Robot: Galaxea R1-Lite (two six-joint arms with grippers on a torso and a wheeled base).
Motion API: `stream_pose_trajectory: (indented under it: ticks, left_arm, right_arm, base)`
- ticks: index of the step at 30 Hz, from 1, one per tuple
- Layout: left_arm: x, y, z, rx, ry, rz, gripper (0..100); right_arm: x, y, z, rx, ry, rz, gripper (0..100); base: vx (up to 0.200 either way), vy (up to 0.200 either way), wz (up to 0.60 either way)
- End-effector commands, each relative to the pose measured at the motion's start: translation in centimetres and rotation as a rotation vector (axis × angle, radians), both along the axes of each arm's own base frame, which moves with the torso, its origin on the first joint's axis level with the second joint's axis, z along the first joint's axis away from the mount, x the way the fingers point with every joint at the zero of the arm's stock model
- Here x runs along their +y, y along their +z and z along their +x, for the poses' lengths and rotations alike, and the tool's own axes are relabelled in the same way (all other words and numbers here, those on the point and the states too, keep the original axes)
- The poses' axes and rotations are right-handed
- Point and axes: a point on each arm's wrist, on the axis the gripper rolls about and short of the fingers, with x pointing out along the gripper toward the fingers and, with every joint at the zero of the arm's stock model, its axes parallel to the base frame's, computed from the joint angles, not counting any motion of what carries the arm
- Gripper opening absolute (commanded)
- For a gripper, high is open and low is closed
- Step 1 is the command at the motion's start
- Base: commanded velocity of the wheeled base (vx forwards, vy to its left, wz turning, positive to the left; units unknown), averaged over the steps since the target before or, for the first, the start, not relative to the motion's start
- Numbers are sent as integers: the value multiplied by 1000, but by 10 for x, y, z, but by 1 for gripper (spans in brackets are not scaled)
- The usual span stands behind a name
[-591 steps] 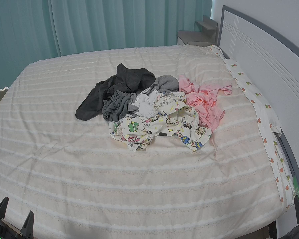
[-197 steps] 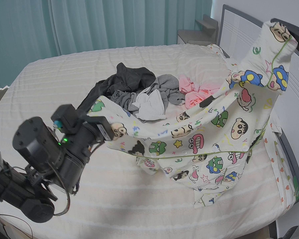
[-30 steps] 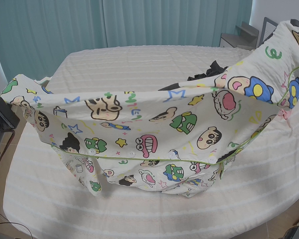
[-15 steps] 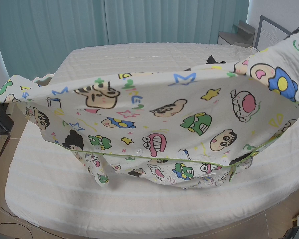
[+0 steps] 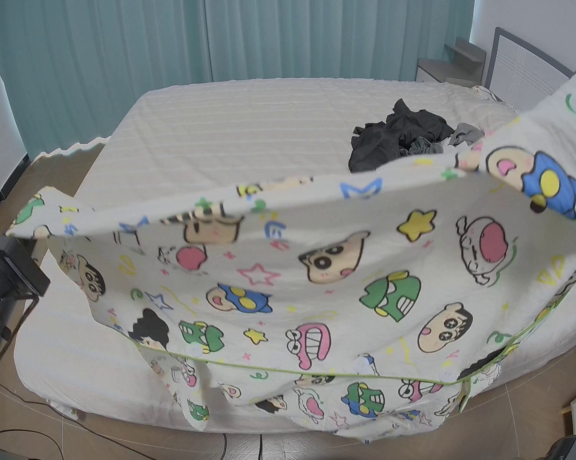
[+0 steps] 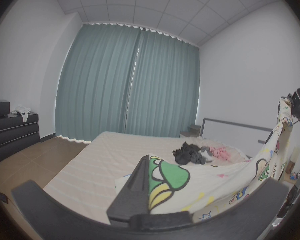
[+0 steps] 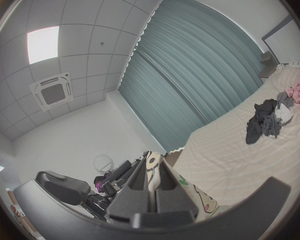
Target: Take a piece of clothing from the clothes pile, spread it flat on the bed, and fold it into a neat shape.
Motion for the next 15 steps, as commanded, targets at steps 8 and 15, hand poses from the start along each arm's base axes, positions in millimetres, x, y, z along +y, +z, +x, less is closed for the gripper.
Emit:
stream_pose_trajectory:
  ticks: [8,15]
  left_arm:
    - [-2,-31,5,152,4,66,0]
    - [-14,-47,28,262,12,84,0]
  right_arm:
    - [17,-49,53,212,-97,-118,0]
    - [22,-60,87,224,-160,-117,0]
  base:
    - [50,0,0]
    - [200,0,0]
